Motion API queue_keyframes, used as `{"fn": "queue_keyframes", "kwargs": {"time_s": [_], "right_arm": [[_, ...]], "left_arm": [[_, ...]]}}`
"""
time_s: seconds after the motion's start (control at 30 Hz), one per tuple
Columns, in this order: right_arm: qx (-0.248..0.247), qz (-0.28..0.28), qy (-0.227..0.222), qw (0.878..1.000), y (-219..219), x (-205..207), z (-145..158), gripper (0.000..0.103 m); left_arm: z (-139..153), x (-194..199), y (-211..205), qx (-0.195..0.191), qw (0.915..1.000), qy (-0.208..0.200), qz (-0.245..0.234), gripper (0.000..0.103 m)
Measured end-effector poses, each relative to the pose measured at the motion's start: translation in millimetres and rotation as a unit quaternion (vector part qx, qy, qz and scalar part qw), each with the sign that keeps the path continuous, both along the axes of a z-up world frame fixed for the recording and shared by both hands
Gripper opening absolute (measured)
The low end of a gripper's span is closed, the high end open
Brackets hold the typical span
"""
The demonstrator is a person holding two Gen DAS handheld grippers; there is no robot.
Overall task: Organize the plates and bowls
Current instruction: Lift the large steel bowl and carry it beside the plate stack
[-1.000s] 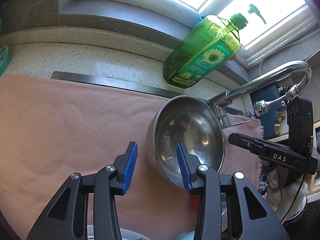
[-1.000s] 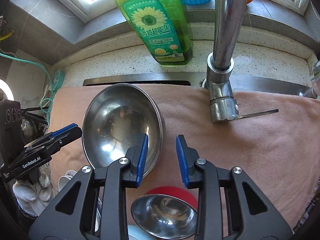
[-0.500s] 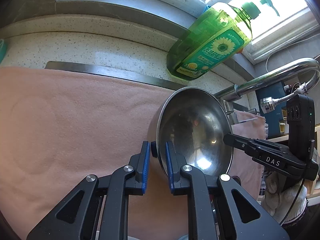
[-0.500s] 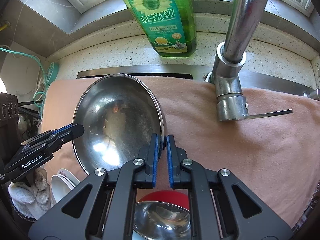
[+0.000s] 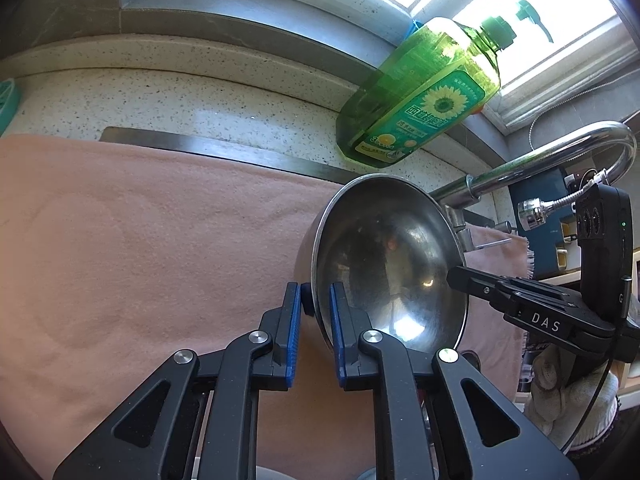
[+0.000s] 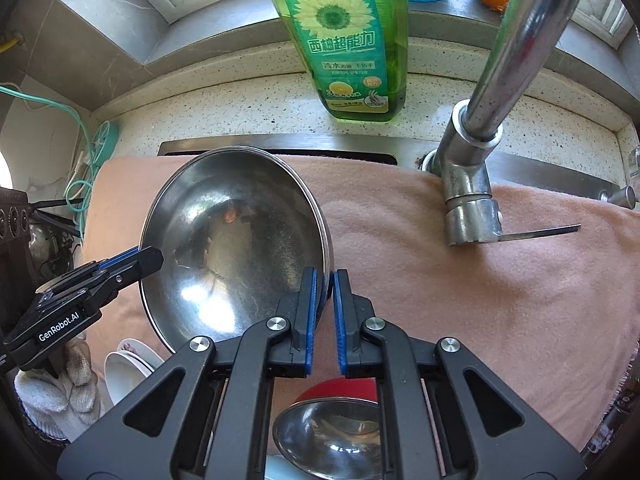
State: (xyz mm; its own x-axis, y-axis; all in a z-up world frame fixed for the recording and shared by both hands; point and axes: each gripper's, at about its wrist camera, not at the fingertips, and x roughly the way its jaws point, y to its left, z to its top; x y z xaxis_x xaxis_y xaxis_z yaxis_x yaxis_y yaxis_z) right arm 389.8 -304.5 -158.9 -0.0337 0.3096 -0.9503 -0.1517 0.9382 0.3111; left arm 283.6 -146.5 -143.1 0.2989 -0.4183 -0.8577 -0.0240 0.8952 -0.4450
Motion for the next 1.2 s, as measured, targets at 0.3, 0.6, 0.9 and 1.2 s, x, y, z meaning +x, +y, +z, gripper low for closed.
{"fn": "queue_keyframes", "kwargs": {"time_s": [0.3, 0.6, 0.9, 1.2], "right_arm": [[0.005, 0.023, -0.021, 0.999, 41, -3, 30, 0.008], [0.002, 0.051, -0.042, 0.998, 95, -11, 58, 0.008], [0.013, 0.081, -0.046, 0.996, 151, -36, 71, 0.008], [0.033, 0.116, -0.036, 0.992, 209, -73, 70, 0.009]], "left_arm": [[20, -11, 35, -0.006, 0.9995, -0.023, 0.018, 0.012], [38, -28, 81, -0.017, 0.9977, -0.045, 0.047, 0.012], [53, -55, 136, -0.018, 0.9952, -0.059, 0.076, 0.012], [53, -93, 189, -0.008, 0.993, -0.057, 0.103, 0.012]]}}
